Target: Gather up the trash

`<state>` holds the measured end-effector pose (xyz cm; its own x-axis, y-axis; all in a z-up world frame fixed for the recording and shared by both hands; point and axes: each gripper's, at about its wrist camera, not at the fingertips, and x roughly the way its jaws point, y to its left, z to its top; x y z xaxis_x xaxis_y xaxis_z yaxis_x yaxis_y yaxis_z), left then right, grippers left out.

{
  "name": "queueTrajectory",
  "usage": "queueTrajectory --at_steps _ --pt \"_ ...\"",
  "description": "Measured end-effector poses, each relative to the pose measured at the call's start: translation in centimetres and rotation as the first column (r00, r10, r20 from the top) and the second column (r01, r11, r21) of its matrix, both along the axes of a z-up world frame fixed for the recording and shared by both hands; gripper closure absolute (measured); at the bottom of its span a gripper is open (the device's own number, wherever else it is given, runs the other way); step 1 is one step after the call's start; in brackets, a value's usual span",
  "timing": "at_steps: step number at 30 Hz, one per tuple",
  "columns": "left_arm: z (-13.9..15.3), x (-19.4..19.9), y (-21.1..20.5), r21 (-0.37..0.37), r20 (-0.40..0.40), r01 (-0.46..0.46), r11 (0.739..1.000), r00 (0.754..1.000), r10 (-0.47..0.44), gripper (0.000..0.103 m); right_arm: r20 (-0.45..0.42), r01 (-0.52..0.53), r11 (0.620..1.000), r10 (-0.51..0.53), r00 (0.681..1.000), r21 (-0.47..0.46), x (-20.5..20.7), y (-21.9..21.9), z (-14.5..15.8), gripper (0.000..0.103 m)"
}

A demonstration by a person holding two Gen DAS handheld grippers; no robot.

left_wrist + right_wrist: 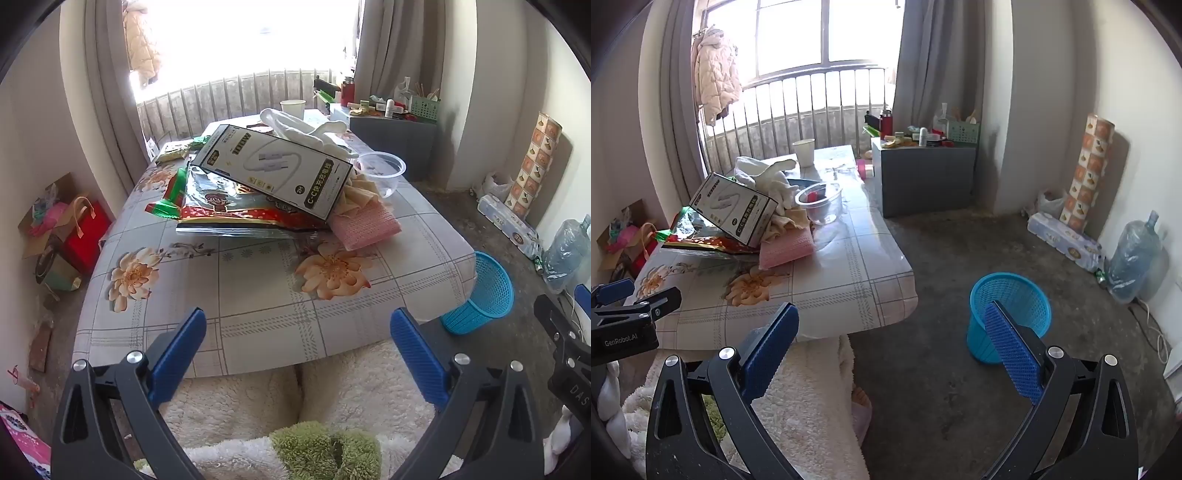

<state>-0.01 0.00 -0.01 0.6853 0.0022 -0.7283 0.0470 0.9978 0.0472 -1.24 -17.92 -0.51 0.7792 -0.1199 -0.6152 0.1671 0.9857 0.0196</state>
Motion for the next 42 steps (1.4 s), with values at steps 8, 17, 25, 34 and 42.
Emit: queueTrajectory --at_steps 8,17,25,34,42 --pt "0.3 -0.4 0.1 0.009 0.007 -0.030 0.999 1.000 0.030 0.005 -0.003 0.000 1.000 0.000 1.000 -0.006 0.1 0.1 0.1 0.007" --pt "-0.4 0.1 0.4 -0.008 -0.026 -0.015 1.000 1.000 0.015 0.005 0.000 -0.015 1.000 0.015 1.000 -0.020 0.4 0.6 -0.1 0.007" --pt "-0.2 0.0 0.6 -0.006 -0.022 -0.017 1.000 1.000 0.017 0.005 -0.008 -0.025 1.000 0.025 1.000 -0.019 0.7 0.5 0.0 0.007" --pt "0.0 -0.1 0.4 0.004 -0.013 -0.015 1.000 1.000 0.015 0.005 -0.008 -0.032 0.999 0.032 0.999 -0.022 0.7 1.0 -0.2 0.007" --pt "0.1 -0.2 0.1 0.007 -0.010 -0.004 1.000 1.000 0.004 0.005 -0.008 -0.033 0.999 0.033 0.999 -0.020 0.8 1.0 -0.2 0.007"
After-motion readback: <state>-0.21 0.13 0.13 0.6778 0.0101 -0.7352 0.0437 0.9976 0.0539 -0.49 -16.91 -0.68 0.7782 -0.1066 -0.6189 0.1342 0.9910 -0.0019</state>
